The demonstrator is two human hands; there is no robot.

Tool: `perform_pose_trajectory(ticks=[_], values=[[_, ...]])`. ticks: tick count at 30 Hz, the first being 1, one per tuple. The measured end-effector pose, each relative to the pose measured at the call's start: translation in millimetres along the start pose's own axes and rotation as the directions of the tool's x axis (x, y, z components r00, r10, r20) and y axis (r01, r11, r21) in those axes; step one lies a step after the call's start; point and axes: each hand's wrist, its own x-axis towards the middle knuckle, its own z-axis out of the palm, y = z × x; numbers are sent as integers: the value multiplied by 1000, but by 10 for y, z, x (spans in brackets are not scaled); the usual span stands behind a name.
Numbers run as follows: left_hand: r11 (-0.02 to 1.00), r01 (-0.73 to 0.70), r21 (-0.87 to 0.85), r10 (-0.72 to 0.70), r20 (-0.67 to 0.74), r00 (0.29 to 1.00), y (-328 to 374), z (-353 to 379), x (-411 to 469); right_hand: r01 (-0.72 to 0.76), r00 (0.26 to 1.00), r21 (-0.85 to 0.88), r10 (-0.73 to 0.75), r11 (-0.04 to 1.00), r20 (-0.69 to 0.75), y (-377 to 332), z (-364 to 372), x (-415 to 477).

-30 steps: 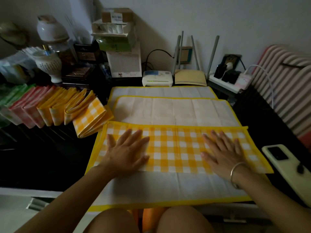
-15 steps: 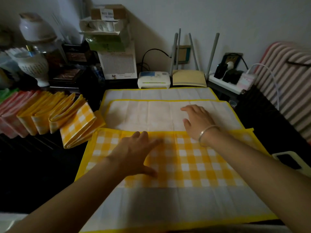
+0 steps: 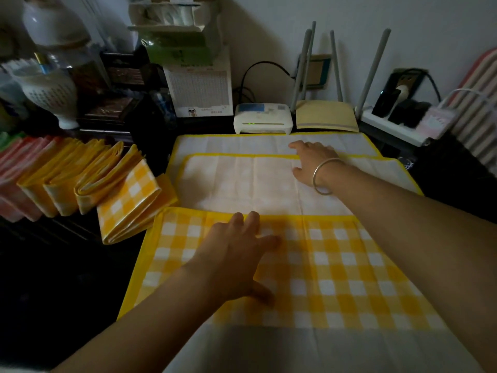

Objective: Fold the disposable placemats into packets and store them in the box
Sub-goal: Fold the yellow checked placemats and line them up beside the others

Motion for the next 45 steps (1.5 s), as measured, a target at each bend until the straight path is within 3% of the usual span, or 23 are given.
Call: perform_pose_trajectory(ticks=[5,15,19,24,27,31,34,36,38,41,45], values=[[1000,-6,-22,6,-41,999,8,-13,-51,8,984,-237,-49,972,-170,-7,-178,-48],[998,29,-60,-31,-26,999,279,-2,-23,119,849,-134,-170,984,-500,87,-933,-841],[995,39,-89,-41,-22,999,362,31,-65,155,778,-210,-251,965,-576,101,-932,-1382],[988,74,-137,-87,-89,992,434,78,-268,244,751,-304,-378,921,-542,102,-943,-1802],[967,99,-234,-116,-56,992,426,101,-432,282,813,-296,-392,912,-432,156,-1115,-1788],[957,133,-258,-144,-26,989,405,85,-503,171,933,-286,-248,943,-259,285,-1360,-1591],[969,201,-141,-206,-21,978,547,-49,-340,96,979,-192,-128,977,-160,345,-1363,-1371],[987,130,-96,-137,-70,988,727,-176,-131,77,989,-116,-91,990,-119,355,-1285,-1239],[993,-65,-95,53,-121,991,988,-276,142,77,989,-65,-84,995,-122,394,-1215,-1139],[954,-300,22,301,-86,950,1390,-392,470,112,982,-38,-116,993,-147,424,-1160,-1076],[950,-294,102,298,-35,954,1709,-434,884,150,980,-32,-152,988,-126,552,-1114,-1008]])
